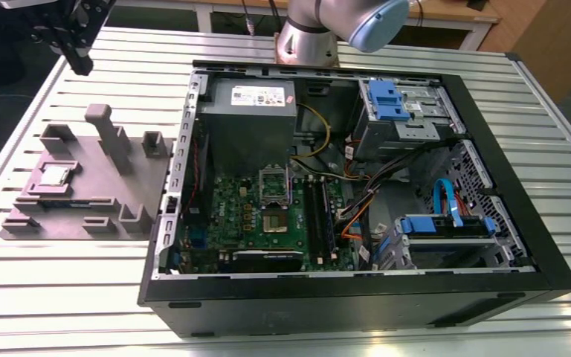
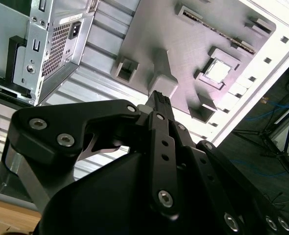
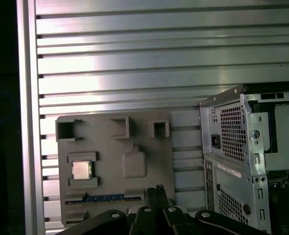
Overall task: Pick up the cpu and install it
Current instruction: 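Reach for the cpu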
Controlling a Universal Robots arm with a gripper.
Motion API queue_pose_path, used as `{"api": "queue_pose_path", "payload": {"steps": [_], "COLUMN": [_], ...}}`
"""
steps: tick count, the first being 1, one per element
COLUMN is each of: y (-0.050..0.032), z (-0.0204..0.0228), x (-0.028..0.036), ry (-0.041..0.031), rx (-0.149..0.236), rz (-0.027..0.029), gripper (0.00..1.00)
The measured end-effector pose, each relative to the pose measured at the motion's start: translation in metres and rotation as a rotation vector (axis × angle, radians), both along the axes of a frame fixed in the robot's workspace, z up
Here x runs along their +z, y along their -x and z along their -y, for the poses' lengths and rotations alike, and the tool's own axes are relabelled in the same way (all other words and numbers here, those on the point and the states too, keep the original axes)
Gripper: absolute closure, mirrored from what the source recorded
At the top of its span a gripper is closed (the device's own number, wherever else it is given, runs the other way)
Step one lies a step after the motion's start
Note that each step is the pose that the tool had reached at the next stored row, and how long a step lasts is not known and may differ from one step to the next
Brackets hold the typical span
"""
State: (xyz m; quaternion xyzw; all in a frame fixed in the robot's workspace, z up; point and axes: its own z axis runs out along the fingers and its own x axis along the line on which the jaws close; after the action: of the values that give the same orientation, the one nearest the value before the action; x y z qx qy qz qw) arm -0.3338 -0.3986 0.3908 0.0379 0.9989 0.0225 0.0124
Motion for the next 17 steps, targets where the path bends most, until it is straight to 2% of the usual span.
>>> {"api": "queue_pose_path", "payload": {"steps": [17], "y": [0.0034], "z": [0.0000], "x": [0.0000], "ry": [0.0001], "rx": [0.000], "rz": [0.0000], "gripper": [0.90]}}
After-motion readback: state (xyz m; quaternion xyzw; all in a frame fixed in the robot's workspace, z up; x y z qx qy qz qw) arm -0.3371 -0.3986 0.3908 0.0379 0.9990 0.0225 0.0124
